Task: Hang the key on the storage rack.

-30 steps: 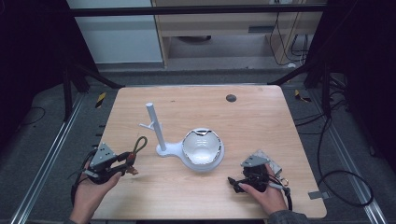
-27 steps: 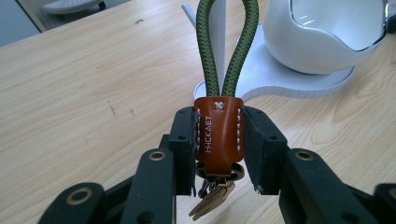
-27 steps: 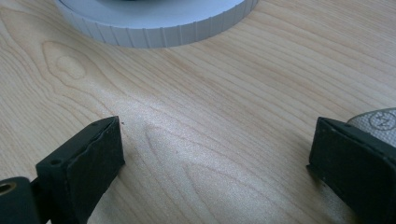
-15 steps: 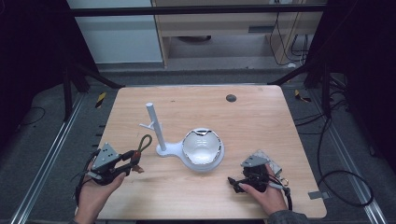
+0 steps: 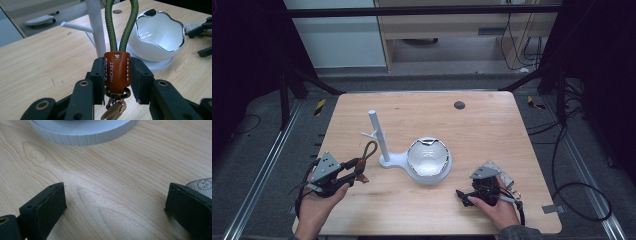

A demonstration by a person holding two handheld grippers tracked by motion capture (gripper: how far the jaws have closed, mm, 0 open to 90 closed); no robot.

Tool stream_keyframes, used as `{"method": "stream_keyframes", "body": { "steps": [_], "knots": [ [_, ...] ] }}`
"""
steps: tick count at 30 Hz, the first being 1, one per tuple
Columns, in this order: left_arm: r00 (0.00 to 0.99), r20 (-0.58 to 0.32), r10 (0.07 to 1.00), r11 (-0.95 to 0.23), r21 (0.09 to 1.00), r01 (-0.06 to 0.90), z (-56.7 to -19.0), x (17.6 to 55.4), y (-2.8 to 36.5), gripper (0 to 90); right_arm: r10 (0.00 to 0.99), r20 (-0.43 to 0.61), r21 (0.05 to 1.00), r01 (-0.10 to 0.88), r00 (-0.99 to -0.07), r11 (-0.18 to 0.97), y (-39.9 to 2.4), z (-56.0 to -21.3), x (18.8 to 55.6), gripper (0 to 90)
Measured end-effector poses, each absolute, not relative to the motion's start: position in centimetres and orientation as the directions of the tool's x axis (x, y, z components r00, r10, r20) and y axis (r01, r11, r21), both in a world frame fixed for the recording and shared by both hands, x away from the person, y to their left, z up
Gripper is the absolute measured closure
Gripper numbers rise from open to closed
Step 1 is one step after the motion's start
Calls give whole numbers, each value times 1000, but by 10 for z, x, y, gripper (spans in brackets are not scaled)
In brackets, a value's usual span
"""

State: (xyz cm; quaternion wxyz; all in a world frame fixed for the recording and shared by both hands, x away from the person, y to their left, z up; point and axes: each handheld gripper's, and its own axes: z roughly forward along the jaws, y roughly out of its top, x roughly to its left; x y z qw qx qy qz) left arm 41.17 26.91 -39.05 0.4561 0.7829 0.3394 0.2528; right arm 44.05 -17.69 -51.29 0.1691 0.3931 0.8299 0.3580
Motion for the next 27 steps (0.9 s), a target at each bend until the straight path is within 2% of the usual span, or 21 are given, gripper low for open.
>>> {"method": "stream_keyframes", "body": {
  "steps": [27],
  "knots": [
    [635,96,766,-330,907,261,-376,408,265,657,773,1,727,531,-634,435,-177,-513,440,31]
  ]
}}
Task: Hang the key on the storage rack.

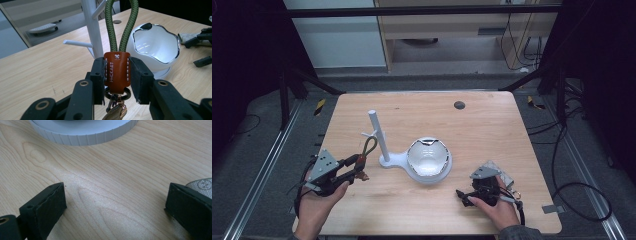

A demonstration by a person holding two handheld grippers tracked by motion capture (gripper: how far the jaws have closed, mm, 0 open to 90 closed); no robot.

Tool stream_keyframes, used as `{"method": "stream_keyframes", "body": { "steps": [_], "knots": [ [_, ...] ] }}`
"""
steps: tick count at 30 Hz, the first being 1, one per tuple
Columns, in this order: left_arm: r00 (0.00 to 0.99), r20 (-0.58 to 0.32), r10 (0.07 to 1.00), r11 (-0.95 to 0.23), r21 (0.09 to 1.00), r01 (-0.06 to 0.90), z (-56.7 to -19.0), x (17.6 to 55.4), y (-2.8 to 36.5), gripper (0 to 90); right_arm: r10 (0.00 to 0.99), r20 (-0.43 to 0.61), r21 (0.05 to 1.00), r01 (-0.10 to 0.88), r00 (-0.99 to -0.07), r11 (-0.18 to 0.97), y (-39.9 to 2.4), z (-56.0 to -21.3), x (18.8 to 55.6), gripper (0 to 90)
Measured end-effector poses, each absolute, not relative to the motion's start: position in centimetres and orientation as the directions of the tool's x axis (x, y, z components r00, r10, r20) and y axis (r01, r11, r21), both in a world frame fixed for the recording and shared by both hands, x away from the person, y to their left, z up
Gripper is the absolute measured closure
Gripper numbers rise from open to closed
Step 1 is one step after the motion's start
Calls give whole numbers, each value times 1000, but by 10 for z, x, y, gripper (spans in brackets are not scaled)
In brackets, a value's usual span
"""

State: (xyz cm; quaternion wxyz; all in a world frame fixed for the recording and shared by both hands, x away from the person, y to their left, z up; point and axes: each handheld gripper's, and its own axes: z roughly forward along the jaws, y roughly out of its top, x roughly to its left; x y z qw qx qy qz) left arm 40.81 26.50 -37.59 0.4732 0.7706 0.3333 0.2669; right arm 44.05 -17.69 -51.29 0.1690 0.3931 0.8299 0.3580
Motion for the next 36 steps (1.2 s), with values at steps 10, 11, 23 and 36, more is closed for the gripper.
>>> {"method": "stream_keyframes", "body": {
  "steps": [10,11,23,36],
  "knots": [
    [623,88,777,-315,911,265,-375,413,265,657,775,2,727,533,-633,433,-177,-513,440,31],
    [623,89,777,-316,911,265,-375,414,265,657,774,1,727,531,-634,435,-177,-513,440,31],
    [607,74,791,-310,904,294,-380,427,264,657,774,1,727,532,-634,435,-177,-513,440,31],
    [590,59,805,-307,893,329,-390,442,259,657,773,1,727,531,-634,435,-177,-513,440,31]
  ]
}}
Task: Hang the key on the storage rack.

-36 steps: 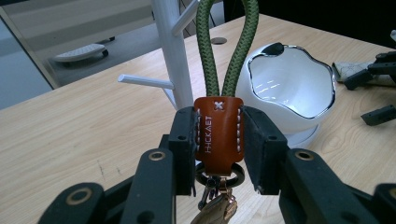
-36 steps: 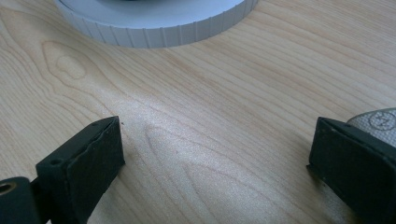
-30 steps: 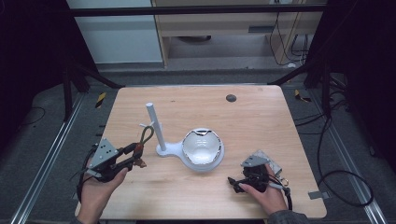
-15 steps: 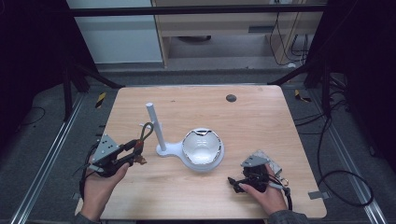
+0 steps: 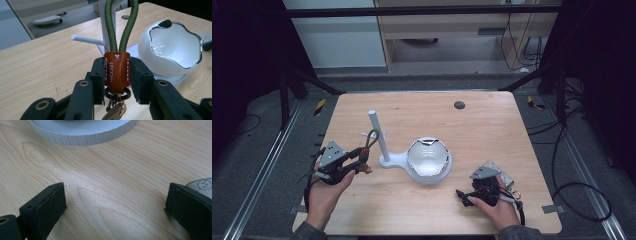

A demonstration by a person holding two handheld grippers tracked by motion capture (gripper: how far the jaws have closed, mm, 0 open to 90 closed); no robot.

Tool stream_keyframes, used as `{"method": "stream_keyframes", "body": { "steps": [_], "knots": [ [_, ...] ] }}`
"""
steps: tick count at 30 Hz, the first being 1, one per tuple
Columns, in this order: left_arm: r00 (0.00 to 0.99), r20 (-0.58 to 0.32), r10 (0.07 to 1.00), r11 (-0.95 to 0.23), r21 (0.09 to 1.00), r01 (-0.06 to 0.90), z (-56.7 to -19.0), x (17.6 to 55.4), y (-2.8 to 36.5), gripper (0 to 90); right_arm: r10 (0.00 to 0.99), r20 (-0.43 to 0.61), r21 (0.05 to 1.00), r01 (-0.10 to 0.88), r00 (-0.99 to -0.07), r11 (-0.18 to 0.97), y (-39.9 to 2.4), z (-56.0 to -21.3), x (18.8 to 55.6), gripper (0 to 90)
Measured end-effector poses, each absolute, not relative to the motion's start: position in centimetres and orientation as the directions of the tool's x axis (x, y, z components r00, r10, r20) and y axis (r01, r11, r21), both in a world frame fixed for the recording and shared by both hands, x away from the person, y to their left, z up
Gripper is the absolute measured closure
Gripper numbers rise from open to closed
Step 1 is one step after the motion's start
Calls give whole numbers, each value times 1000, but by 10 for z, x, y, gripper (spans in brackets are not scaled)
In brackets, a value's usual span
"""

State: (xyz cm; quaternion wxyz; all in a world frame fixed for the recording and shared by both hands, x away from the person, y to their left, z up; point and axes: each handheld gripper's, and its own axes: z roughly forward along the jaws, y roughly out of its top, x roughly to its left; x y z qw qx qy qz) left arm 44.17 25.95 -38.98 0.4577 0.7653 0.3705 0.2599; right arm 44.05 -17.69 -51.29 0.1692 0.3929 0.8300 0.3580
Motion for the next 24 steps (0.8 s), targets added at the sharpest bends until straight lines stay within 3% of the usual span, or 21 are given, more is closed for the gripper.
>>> {"method": "stream_keyframes", "body": {
  "steps": [24],
  "knots": [
    [587,47,808,-315,877,364,-400,456,250,656,775,-1,728,532,-631,434,-177,-513,440,31]
  ]
}}
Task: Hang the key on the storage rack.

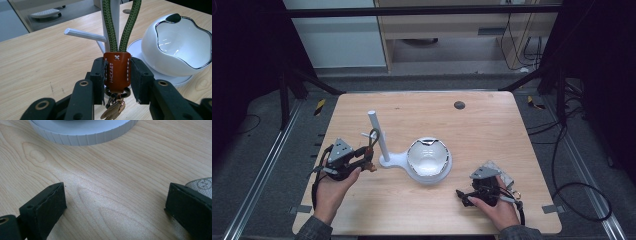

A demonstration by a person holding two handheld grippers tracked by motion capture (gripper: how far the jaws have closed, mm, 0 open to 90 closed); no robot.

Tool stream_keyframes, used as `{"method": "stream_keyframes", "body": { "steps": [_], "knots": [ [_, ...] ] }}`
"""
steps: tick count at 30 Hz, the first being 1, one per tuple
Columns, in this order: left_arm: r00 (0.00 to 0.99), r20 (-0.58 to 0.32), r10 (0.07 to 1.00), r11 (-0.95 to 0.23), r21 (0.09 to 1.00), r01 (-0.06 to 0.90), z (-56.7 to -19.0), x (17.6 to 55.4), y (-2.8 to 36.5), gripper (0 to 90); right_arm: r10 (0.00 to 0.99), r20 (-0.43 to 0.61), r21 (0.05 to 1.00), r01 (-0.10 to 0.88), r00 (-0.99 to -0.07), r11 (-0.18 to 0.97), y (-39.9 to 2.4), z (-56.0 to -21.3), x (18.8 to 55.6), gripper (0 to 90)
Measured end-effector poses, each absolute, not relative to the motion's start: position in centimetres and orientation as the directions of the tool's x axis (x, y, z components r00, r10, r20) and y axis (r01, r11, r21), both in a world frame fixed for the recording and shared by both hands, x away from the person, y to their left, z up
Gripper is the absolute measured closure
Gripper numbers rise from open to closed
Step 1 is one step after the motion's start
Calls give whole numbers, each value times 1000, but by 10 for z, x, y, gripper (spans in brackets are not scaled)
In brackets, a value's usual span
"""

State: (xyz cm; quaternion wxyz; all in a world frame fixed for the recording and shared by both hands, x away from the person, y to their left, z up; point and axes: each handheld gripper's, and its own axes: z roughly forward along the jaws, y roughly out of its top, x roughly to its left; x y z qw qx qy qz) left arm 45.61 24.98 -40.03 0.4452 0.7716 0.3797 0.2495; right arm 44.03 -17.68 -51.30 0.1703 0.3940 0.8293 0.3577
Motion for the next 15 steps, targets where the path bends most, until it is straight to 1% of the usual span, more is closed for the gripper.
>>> {"method": "stream_keyframes", "body": {
  "steps": [15],
  "knots": [
    [582,36,812,-312,870,381,-403,462,245,655,776,-1,727,532,-631,433,-177,-513,440,31]
  ]
}}
